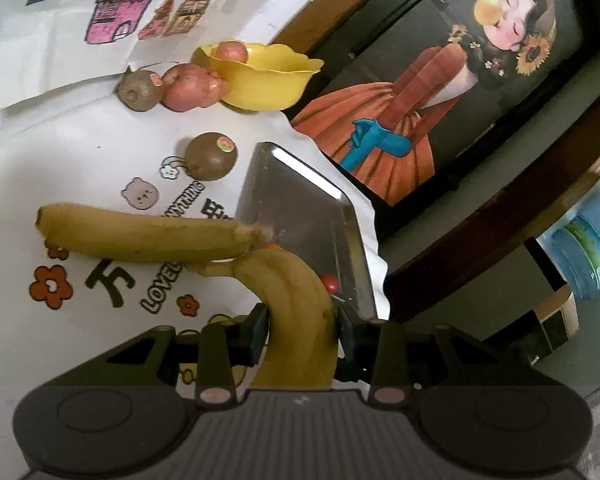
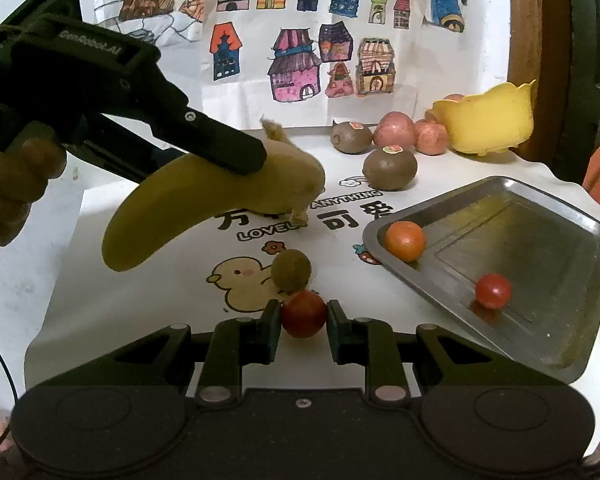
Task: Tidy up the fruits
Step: 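Lift the banana toward the tray with the left gripper while the right carries the tomato, then lower the banana into the tray with the left gripper while the right drops the tomato there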
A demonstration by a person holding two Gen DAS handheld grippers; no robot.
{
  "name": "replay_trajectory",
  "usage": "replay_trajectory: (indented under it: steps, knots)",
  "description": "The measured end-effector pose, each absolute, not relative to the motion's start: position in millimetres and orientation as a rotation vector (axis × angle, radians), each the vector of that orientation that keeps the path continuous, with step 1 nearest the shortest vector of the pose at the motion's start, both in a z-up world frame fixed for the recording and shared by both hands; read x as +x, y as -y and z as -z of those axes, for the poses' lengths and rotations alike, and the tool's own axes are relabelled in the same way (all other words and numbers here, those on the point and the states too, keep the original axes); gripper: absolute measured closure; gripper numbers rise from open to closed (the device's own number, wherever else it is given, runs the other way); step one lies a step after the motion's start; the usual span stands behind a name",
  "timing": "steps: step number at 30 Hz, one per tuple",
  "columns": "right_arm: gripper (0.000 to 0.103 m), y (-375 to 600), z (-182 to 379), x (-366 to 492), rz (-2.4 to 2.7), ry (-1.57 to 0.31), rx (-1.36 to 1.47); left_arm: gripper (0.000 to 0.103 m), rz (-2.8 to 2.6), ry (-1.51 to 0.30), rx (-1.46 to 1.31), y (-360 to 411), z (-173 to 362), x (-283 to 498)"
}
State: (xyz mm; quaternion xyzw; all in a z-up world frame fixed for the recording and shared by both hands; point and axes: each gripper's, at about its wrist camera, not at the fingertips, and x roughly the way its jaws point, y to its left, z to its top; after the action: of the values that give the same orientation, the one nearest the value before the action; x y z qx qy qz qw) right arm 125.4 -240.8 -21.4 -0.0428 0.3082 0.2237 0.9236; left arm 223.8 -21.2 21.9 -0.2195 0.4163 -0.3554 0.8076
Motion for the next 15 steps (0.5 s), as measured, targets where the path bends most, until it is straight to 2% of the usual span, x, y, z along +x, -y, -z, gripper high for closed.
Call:
replay_trajectory:
  steps: [15]
  knots:
    - [0.077, 260, 20, 107, -0.418, -0.619, -0.070, 0.064, 0.832, -0.935, -0.456, 52, -12, 207]
